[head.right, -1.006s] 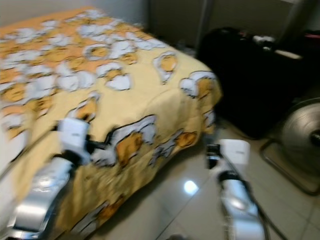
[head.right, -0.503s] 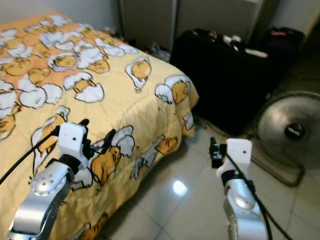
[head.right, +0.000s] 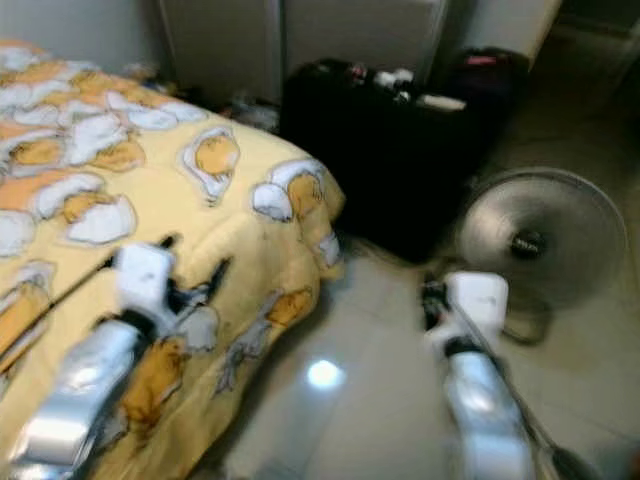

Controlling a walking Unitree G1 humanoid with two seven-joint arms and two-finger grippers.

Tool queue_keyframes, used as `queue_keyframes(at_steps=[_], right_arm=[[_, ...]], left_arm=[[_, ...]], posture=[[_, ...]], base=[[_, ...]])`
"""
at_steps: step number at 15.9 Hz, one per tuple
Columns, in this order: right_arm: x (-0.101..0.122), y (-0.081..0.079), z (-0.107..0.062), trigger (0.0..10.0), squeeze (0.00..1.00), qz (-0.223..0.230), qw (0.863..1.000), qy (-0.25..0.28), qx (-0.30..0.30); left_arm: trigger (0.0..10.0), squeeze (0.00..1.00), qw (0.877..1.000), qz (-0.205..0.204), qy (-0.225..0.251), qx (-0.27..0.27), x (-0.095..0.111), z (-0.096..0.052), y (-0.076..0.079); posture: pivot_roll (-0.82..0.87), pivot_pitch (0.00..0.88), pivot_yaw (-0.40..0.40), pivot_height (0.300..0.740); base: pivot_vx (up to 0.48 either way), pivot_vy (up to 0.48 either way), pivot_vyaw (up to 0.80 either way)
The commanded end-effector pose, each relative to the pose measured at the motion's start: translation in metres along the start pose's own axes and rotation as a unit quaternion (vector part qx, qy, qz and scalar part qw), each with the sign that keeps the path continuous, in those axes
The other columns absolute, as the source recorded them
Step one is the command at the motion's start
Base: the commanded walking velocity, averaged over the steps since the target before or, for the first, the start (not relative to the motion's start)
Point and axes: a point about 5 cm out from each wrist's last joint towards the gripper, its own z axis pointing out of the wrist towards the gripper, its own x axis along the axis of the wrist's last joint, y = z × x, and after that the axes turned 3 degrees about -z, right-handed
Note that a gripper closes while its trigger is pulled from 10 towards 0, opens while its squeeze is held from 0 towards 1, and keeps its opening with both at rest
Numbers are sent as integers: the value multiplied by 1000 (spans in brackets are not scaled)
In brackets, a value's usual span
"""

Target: Clean up the room

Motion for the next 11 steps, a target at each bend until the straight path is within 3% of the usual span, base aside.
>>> queue_keyframes(at_steps=[1, 4, 11], right_arm=[[-2, 11, -2, 10000, 0, -2, 1000, -5, -16], [-3, 14, -1, 10000, 0, -6, 1000, -5, -21], [-1, 11, 2, 10000, 0, -21, 1000, 3, -11]], left_arm=[[10000, 0, 1000, -3, 7, -12, 3, 4, 8], [10000, 0, 1000, -2, 10, -14, 4, 5, 9], [10000, 0, 1000, -1, 11, -11, 3, 8, 9]], posture=[[-148, 53, -10, 740], [-148, 52, -9, 740], [-153, 46, -8, 740]], base=[[345, 0, -775], [360, 0, -775], [364, 0, 0]])
